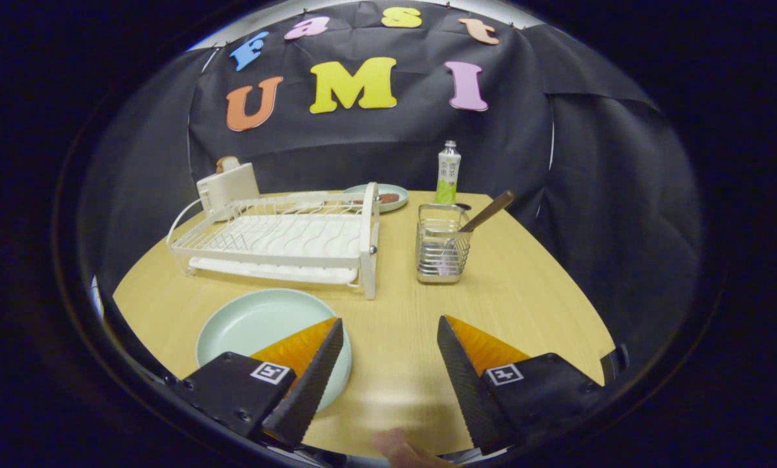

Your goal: Take the plate from the dish rack, then take the spoon from the basket and place it into the plate.

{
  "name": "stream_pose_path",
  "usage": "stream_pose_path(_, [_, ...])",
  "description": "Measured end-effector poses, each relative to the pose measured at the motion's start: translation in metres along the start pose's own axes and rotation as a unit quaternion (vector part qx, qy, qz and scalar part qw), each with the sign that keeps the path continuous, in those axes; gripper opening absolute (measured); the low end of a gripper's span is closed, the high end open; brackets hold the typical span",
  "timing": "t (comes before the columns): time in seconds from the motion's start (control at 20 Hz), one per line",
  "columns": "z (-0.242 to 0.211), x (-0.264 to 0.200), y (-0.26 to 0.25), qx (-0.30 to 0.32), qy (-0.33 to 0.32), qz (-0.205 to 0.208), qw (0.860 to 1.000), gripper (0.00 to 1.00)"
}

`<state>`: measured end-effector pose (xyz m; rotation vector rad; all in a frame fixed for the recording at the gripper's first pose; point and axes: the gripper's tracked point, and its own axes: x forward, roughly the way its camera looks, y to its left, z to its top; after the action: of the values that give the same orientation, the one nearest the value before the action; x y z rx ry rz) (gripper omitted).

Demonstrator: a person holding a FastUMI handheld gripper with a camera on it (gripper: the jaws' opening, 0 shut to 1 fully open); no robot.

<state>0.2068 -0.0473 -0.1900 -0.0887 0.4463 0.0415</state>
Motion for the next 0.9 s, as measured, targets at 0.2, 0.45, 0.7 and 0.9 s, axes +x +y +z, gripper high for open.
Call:
stream_pose_path(0.2, [0.036, 0.023, -0.046, 0.019, -0.066, -0.040, 0.997, 0.99])
stream_pose_path(0.45, [0.063, 0.070, -0.090, 0.042, -0.100, -0.059, 0.992, 1.00])
stream_pose_path(0.7, [0.103, 0.099, -0.095, 0.062, -0.162, -0.037, 0.984, 0.95])
stream_pose_path(0.9, [0.110, 0.129, -0.087, 0.038, -0.137, -0.026, 0.989, 0.75])
